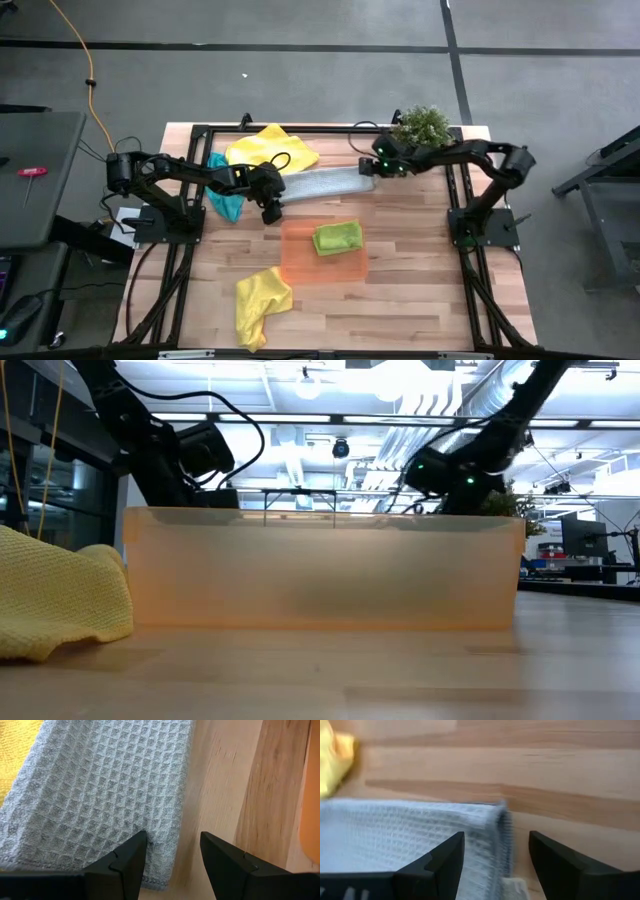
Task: Fold microfiber towels
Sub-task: Fold the gray towel, then adjust the bin on the table
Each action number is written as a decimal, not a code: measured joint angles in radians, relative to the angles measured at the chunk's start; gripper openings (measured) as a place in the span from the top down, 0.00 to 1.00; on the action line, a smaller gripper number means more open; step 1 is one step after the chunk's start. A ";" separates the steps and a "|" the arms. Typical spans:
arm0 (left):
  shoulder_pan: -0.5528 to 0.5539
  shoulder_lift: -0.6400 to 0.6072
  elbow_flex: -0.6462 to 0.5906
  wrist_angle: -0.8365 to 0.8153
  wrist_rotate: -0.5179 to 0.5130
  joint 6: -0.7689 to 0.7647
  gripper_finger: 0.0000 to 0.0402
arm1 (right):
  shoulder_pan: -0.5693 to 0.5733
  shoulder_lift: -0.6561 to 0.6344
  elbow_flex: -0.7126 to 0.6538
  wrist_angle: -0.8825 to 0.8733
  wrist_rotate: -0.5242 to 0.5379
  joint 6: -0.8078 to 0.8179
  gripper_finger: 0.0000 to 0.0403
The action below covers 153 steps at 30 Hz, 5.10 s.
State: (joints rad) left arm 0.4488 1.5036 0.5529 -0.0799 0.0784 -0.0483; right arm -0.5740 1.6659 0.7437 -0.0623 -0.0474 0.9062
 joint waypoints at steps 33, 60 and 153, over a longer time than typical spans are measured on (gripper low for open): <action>0.000 0.000 0.001 0.001 0.000 -0.022 0.56 | 0.021 0.095 0.176 -0.285 -0.166 -0.181 0.70; 0.003 0.026 0.209 -0.083 -0.126 0.115 0.56 | 0.020 -0.275 0.173 -0.786 -0.013 -0.338 0.99; -0.161 0.112 0.254 0.073 -0.128 0.572 0.56 | 0.195 -0.233 0.175 -0.156 -0.118 -0.331 0.49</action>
State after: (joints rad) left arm 0.2876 1.6153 0.8066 -0.0072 -0.0495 0.5238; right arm -0.3795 1.4329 0.9184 -0.2188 -0.1654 0.5751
